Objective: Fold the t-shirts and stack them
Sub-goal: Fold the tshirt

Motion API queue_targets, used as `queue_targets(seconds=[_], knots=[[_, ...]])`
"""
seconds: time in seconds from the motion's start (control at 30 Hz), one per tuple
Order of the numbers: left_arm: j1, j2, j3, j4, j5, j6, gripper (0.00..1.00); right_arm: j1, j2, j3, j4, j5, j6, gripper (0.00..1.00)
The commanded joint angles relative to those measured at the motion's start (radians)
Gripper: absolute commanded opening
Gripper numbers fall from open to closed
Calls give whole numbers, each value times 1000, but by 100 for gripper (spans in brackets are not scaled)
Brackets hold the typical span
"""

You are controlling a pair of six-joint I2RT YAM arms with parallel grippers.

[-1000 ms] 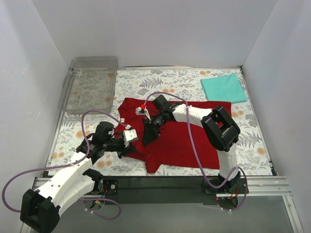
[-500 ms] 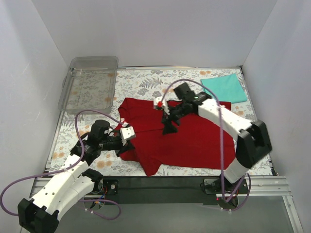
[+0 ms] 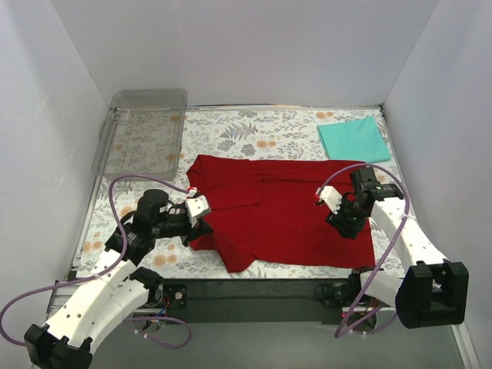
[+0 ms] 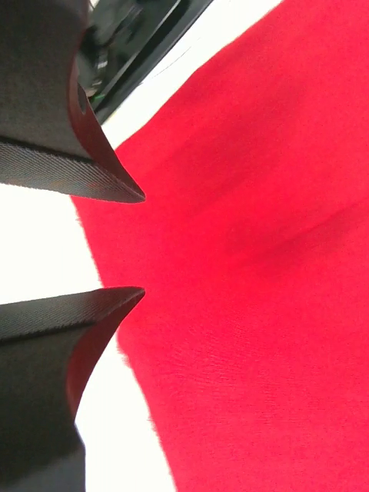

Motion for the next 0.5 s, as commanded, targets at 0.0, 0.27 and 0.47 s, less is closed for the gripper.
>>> queue_targets(seconds=[0.0, 0.27, 0.47], knots=[[-4, -32, 18, 32, -1, -18, 0, -90, -39, -21, -57, 196, -10, 46], [-4, -107, -8, 27, -17, -9, 0, -294, -42, -91, -98, 359, -15, 44], [-5, -98, -9, 25, -14, -1, 0, -366, -8, -131, -88, 345, -56, 48]])
